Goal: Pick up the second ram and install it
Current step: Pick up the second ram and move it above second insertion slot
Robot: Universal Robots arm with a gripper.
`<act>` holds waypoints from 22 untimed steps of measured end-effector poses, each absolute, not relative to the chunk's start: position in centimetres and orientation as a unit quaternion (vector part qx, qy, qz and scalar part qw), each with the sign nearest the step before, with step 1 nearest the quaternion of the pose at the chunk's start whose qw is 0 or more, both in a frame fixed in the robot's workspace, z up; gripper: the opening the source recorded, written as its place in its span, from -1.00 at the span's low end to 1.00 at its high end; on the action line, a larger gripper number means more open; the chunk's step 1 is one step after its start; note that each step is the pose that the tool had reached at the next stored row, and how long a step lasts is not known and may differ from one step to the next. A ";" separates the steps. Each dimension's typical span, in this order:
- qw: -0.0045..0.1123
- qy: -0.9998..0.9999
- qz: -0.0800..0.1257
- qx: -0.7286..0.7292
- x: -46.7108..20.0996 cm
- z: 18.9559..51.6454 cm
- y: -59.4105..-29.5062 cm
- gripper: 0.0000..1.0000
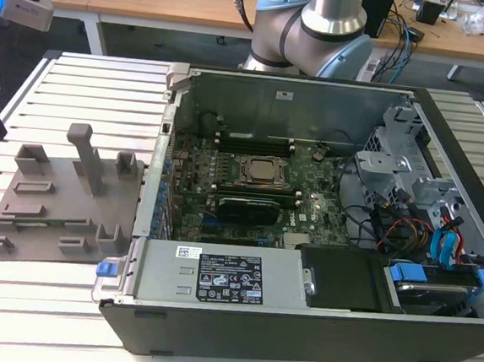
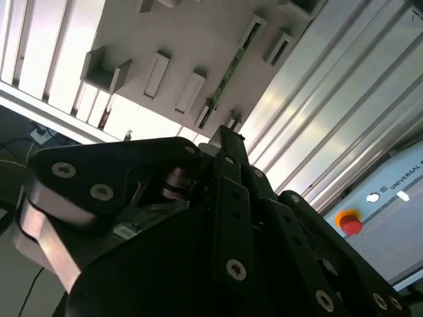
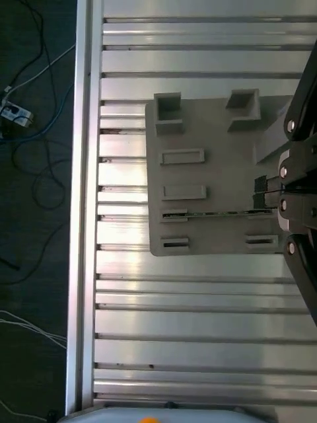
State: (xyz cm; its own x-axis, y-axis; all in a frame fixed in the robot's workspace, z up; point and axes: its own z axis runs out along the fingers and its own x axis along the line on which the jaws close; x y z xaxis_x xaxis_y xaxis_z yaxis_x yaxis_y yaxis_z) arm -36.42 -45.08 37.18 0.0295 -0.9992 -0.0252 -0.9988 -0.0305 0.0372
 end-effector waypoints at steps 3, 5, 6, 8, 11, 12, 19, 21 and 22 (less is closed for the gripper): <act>0.005 -0.685 -0.022 0.728 -36.4 37.2 -45.1 -0.80; 0.005 -0.685 -0.022 0.728 -36.4 37.2 -45.1 -0.80; 0.005 -0.685 -0.022 0.728 -36.4 37.2 -45.1 -0.80; 0.005 -0.685 -0.022 0.728 -36.4 37.2 -45.1 -0.80; 0.005 -0.685 -0.022 0.728 -36.4 37.2 -45.1 -0.40; 0.005 -0.685 -0.022 0.729 -36.4 37.2 -45.1 -0.40; 0.004 -0.720 -0.022 0.693 -36.4 36.9 -45.1 -0.40; 0.004 -0.720 -0.022 0.693 -36.4 36.2 -45.1 -0.40; 0.004 -0.720 -0.022 0.693 -36.4 35.7 -45.2 -0.40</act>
